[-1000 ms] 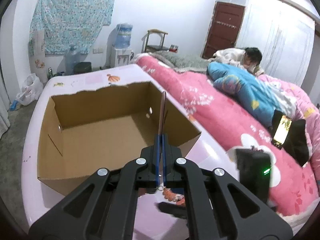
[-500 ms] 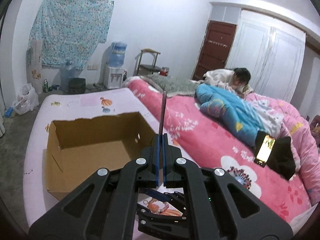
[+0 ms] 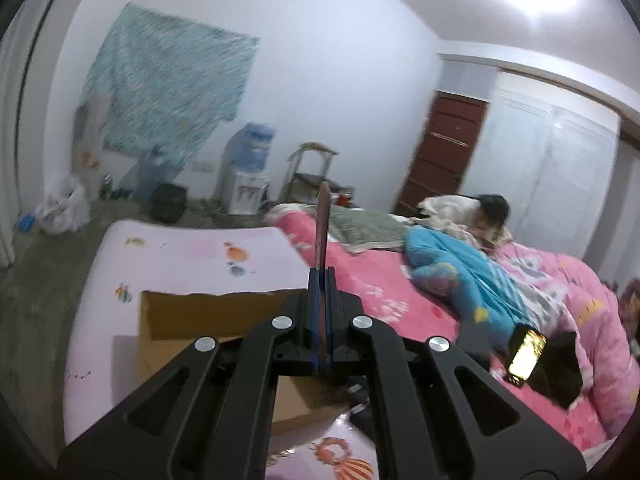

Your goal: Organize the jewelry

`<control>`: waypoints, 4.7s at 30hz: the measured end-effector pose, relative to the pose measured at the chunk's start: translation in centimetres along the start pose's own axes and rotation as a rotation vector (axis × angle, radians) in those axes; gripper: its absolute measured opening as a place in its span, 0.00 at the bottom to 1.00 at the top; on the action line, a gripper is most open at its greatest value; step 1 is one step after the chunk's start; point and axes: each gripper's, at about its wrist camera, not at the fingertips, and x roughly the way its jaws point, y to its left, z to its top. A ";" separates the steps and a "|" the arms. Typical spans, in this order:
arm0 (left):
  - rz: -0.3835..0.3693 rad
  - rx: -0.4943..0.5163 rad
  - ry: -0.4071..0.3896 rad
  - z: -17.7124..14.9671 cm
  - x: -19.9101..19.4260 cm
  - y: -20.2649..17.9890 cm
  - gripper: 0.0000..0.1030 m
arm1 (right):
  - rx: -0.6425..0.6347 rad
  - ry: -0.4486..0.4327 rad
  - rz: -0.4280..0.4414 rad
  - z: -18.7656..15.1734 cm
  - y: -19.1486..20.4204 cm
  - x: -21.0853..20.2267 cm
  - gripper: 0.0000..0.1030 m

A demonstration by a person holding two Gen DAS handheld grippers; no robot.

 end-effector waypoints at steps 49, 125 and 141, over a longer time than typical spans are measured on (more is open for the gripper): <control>0.400 -0.098 0.102 -12.1 -1.9 12.8 0.82 | -0.083 0.995 0.138 0.2 -1.3 25.0 0.31; 0.318 0.014 0.518 -22.9 3.6 10.6 0.13 | 0.119 0.477 0.115 -13.9 5.7 7.4 0.10; 0.223 -0.017 0.580 -24.2 1.4 8.4 0.09 | 0.085 0.482 0.093 -16.3 4.1 2.6 0.10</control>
